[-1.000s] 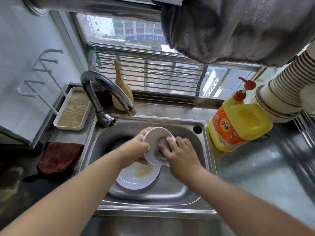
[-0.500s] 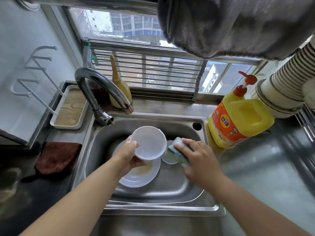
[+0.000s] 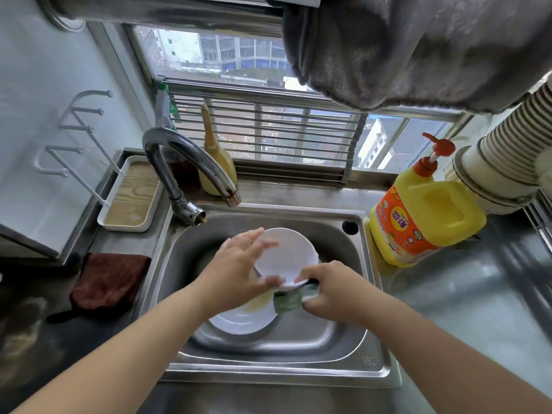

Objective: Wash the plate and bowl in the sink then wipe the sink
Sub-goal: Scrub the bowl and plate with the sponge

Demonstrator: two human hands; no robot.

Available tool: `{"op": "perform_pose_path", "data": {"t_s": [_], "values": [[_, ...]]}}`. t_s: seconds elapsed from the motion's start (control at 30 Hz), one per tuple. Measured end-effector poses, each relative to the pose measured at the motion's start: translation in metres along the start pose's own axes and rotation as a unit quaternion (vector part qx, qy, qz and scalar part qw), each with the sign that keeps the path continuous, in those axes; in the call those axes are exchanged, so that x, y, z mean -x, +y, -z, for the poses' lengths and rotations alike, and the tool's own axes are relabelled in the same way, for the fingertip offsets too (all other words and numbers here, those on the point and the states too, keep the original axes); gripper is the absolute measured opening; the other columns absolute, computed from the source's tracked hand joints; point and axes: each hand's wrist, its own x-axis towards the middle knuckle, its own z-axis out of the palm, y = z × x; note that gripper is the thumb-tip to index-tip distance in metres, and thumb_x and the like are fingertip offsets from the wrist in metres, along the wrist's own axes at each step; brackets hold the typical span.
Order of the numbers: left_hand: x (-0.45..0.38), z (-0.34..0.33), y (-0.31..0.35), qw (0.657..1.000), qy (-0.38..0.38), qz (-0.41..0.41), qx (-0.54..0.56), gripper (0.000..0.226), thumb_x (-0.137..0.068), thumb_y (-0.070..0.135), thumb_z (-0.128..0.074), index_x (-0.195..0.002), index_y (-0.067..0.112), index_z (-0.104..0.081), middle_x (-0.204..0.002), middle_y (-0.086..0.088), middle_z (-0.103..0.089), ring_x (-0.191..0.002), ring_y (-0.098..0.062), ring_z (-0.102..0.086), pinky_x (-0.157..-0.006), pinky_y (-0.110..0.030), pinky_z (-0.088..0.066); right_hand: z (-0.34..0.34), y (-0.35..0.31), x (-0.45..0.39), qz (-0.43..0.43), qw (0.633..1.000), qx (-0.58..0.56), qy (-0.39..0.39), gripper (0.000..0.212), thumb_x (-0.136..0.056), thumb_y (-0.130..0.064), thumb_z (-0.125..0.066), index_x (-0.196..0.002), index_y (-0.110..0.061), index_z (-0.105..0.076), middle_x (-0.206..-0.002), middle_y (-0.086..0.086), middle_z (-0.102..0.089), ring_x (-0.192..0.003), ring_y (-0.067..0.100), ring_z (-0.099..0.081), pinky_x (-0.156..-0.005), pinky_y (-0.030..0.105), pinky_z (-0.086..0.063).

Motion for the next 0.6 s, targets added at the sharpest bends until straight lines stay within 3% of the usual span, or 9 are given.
{"op": "perform_pose_path", "data": {"t_s": [0.07,0.1,0.2,0.27,0.37,0.43,0.5,0.57,0.6], "values": [[0.004,0.0,-0.005,0.994,0.028,-0.077,-0.067,0.074,-0.062,0.079,-0.039,-0.12,0.037,-0.06,-0.155,0.004,-0.023,-0.146,-0.019,-0.005,-0.114,-0.054,0.005,0.007,0.0,-0.002,-0.011,1.0,-0.004,-0.017,0.025,-0.072,-0.023,-0.059,-0.094,-0.022,-0.07,-0.068,-0.008,-0.057,-0.065,0.012,-0.053,-0.061,0.018,-0.041],[0.005,-0.002,-0.009,0.989,0.041,-0.112,-0.085,0.064,-0.064,0.075,-0.042,-0.109,0.037,-0.066,-0.151,0.006,-0.027,-0.145,-0.02,-0.005,-0.11,-0.061,0.007,0.01,-0.001,-0.004,-0.014,1.0,-0.005,-0.022,0.024,-0.072,-0.023,-0.059,-0.093,-0.022,-0.07,-0.067,-0.009,-0.056,-0.064,0.011,-0.052,-0.06,0.017,-0.04],[0.003,-0.005,-0.013,0.973,0.061,-0.186,-0.122,0.031,-0.075,0.053,-0.048,-0.078,0.031,-0.069,-0.115,0.008,-0.059,-0.129,-0.022,-0.043,-0.097,-0.073,-0.015,0.012,-0.003,-0.009,-0.015,1.0,-0.005,-0.023,0.024,-0.07,-0.023,-0.059,-0.091,-0.02,-0.07,-0.069,-0.009,-0.058,-0.069,0.014,-0.056,-0.064,0.021,-0.046],[-0.001,-0.007,-0.007,0.974,0.096,-0.195,-0.062,0.024,-0.079,0.04,-0.053,-0.073,0.023,-0.068,-0.086,0.009,-0.067,-0.104,-0.013,-0.059,-0.099,-0.066,-0.017,0.014,-0.005,-0.01,-0.018,0.999,-0.013,-0.026,0.025,-0.07,-0.021,-0.059,-0.093,-0.021,-0.07,-0.075,-0.005,-0.063,-0.072,0.017,-0.06,-0.069,0.025,-0.052],[-0.002,-0.009,-0.002,0.983,0.086,-0.086,0.14,0.009,-0.083,0.022,-0.065,-0.075,0.018,-0.064,-0.079,0.006,-0.061,-0.082,-0.003,-0.051,-0.115,-0.046,-0.004,0.019,-0.003,-0.01,-0.028,0.994,-0.095,-0.039,0.053,-0.074,-0.014,-0.058,-0.122,-0.035,-0.057,-0.097,-0.006,-0.067,-0.083,0.014,-0.064,-0.075,0.021,-0.053],[0.0,-0.006,0.001,0.972,0.072,-0.004,0.224,0.017,-0.086,0.022,-0.065,-0.074,0.016,-0.054,-0.069,0.009,-0.051,-0.072,-0.007,-0.047,-0.113,-0.039,-0.016,0.024,0.0,-0.007,-0.023,0.983,-0.177,-0.032,0.07,-0.078,-0.007,-0.055,-0.136,-0.043,-0.043,-0.108,-0.007,-0.066,-0.09,0.01,-0.064,-0.077,0.016,-0.052],[0.002,-0.001,0.004,0.938,0.064,0.05,0.338,0.021,-0.09,0.022,-0.06,-0.077,0.007,-0.055,-0.066,0.005,-0.052,-0.067,-0.011,-0.048,-0.083,-0.031,-0.043,0.029,0.002,-0.005,-0.015,0.975,-0.221,0.022,0.066,-0.082,-0.003,-0.051,-0.135,-0.042,-0.046,-0.107,-0.006,-0.066,-0.072,0.0,-0.06,-0.065,0.012,-0.047],[0.003,0.003,0.009,0.893,0.062,0.099,0.436,0.009,-0.095,0.015,-0.056,-0.09,0.008,-0.061,-0.071,0.004,-0.06,-0.066,-0.007,-0.057,-0.063,-0.02,-0.046,0.033,0.002,-0.007,-0.027,0.966,-0.238,0.094,0.062,-0.086,-0.005,-0.05,-0.134,-0.043,-0.046,-0.104,-0.01,-0.06,-0.06,-0.007,-0.051,-0.06,0.007,-0.04],[0.002,0.003,0.011,0.878,0.065,0.123,0.458,0.01,-0.095,0.016,-0.056,-0.099,0.009,-0.061,-0.078,0.002,-0.064,-0.068,-0.006,-0.06,-0.063,-0.017,-0.047,0.032,0.0,-0.01,-0.03,0.965,-0.236,0.112,0.063,-0.087,-0.01,-0.051,-0.136,-0.047,-0.04,-0.111,-0.012,-0.056,-0.07,-0.012,-0.052,-0.068,0.006,-0.041]]}}
